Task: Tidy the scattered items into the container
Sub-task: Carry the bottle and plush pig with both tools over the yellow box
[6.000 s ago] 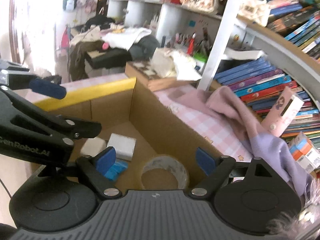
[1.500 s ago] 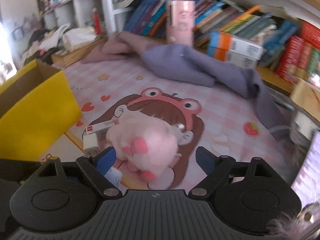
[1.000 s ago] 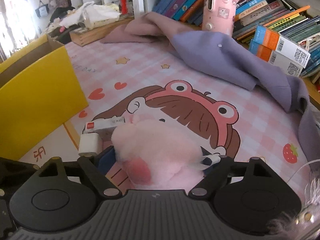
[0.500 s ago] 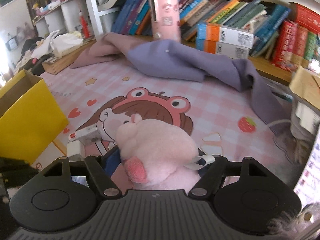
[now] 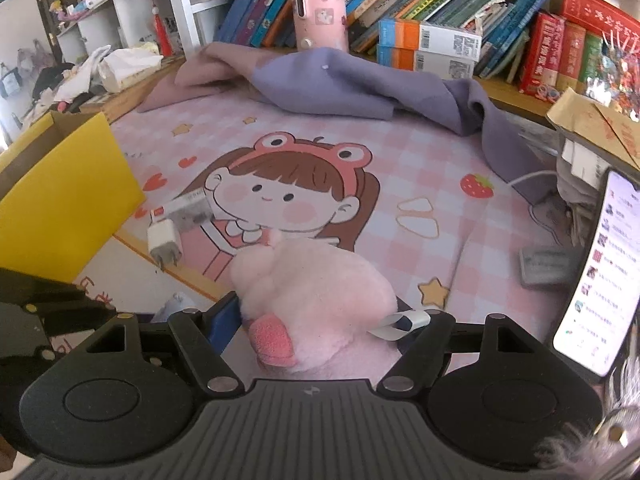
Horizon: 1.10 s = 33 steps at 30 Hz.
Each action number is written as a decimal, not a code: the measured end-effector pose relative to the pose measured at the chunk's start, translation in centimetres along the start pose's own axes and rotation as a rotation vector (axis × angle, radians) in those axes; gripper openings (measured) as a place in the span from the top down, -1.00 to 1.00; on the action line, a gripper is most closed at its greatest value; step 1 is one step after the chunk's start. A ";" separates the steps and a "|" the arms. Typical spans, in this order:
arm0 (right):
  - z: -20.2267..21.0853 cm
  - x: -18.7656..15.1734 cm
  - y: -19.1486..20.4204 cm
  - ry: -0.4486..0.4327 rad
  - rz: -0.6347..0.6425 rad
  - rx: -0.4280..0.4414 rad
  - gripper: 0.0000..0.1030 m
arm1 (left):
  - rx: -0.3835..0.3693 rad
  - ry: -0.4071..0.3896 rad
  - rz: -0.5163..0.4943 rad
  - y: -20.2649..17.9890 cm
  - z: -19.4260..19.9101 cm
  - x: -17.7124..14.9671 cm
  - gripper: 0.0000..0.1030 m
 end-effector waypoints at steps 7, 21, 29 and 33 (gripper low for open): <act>-0.2 -0.7 0.1 0.019 -0.022 0.001 -0.42 | -0.015 -0.004 -0.037 -0.6 -0.2 0.0 0.35; 2.6 -0.2 -0.7 -0.054 -0.082 -0.022 -0.42 | -0.044 -0.084 0.083 1.0 5.8 2.0 0.40; 5.4 -0.6 0.0 -0.085 -0.065 -0.033 -0.42 | -0.067 -0.141 0.128 1.3 8.1 2.3 0.40; 6.8 -0.6 0.7 -0.112 -0.049 -0.051 -0.42 | -0.098 -0.166 0.145 1.5 9.4 1.8 0.40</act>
Point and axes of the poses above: each gripper's, at about its wrist camera, not at the fingertips, and z roughly against the way its jaws point, y to its left, x to its top, the point moved 2 cm from there along -z, roughly the way its jaws point, and after that the axes turned 14 degrees about -y, right-handed, at the moved point
